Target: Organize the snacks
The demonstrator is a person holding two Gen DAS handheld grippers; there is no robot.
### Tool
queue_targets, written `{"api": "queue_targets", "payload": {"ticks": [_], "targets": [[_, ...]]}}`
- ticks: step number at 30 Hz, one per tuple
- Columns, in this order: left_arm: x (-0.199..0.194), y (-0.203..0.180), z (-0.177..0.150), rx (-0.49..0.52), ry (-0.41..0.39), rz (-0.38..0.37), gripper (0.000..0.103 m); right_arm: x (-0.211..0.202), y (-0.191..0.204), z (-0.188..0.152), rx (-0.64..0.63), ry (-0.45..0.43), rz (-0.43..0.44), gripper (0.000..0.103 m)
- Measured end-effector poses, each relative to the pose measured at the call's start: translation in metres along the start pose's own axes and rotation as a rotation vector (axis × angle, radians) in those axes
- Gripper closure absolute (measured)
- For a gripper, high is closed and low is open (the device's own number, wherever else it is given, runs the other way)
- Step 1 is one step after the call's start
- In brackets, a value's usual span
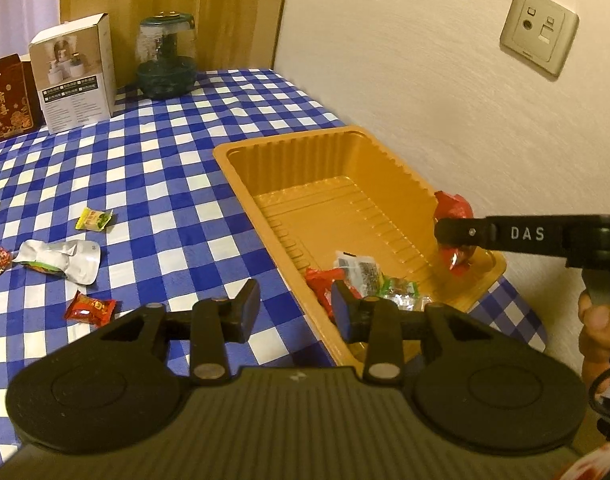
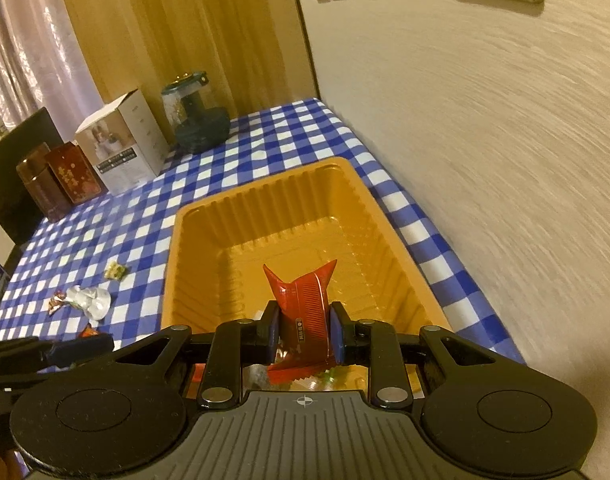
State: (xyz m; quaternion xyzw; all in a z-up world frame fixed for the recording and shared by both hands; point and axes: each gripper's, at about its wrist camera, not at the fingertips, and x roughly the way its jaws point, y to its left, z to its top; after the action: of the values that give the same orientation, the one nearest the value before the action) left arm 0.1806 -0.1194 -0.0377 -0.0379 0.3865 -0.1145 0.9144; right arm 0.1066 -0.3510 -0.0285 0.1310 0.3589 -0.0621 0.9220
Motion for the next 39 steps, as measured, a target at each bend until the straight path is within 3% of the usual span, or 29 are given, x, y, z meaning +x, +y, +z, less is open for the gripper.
{"api": "queue_targets", "payload": {"ticks": [3, 4, 5, 6, 7, 20, 39], "targets": [[-0.003, 0.001, 0.0, -0.004, -0.004, -0.003, 0.068, 0.002, 0.0, 0.003, 0.015, -0.009, 0.032, 0.076], [-0.004, 0.001, 0.0, -0.004, -0.006, -0.002, 0.068, 0.003, 0.0, 0.004, 0.024, -0.01, 0.048, 0.072], [-0.005, 0.001, -0.001, -0.005, -0.008, -0.001, 0.068, 0.003, -0.001, 0.004, 0.033, -0.014, 0.056, 0.065], [-0.006, 0.002, -0.001, -0.006, -0.009, -0.001, 0.068, 0.002, -0.001, 0.004, 0.039, -0.022, 0.054, 0.045], [-0.007, 0.003, -0.001, -0.007, -0.009, 0.0, 0.068, 0.0, -0.001, 0.003, 0.043, -0.032, 0.048, 0.038], [-0.034, 0.02, -0.018, -0.057, -0.013, 0.026, 0.066, -0.03, 0.0, -0.026, 0.103, -0.022, 0.013, 0.038], [-0.105, 0.065, -0.048, -0.111, -0.06, 0.098, 0.051, -0.075, 0.067, -0.063, 0.038, -0.01, 0.056, 0.038]]}}
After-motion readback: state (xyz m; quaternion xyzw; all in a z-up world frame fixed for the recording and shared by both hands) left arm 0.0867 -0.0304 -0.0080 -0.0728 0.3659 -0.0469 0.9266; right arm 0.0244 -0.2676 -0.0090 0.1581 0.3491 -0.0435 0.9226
